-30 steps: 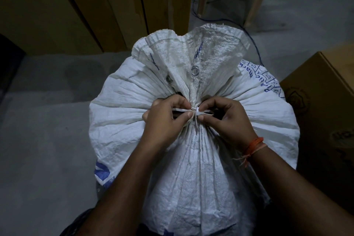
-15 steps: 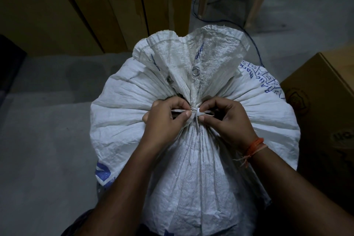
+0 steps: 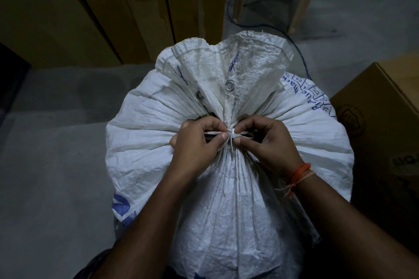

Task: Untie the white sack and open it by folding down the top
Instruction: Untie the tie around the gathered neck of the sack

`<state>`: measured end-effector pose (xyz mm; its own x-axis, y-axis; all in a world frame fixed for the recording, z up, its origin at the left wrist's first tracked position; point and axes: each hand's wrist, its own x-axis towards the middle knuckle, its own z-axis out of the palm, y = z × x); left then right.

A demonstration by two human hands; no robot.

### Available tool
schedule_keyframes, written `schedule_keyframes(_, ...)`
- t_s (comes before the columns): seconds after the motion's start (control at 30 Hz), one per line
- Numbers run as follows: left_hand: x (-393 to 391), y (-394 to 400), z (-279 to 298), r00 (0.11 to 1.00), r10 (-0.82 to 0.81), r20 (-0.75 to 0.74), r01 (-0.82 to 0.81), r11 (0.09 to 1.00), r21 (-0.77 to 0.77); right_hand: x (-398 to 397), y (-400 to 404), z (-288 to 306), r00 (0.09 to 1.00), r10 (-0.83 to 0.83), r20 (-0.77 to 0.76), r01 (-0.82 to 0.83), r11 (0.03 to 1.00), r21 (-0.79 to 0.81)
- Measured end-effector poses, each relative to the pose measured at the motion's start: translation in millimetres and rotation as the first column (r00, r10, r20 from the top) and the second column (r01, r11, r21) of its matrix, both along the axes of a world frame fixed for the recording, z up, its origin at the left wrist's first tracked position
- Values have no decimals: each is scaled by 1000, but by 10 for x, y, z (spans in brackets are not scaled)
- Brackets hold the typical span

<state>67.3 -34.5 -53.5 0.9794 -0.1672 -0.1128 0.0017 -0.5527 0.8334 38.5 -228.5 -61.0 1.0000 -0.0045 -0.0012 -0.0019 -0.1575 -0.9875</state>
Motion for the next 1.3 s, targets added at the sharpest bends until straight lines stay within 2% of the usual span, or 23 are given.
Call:
schedule_keyframes(0.23, -4, 61, 8, 998, -1, -61, -3, 998, -69, 6, 3, -1, 1000, -2, -11, 2, 1000, 7)
schedule_keyframes(0.47, -13, 70, 44, 998, 2, -62, -4, 1000, -27, 2, 8, 5, 1000, 1, -10, -1, 1000, -1)
schedule_keyframes(0.83, -30, 14, 66, 998, 3, -62, -6, 999, -49, 2, -11, -12, 1000, -2, 1, 2, 1000, -30)
schedule_keyframes(1.3, -3, 102, 87, 995, -3, -98, -7, 995, -102, 9, -7, -26, 1000, 7, -23, -6, 1000, 6)
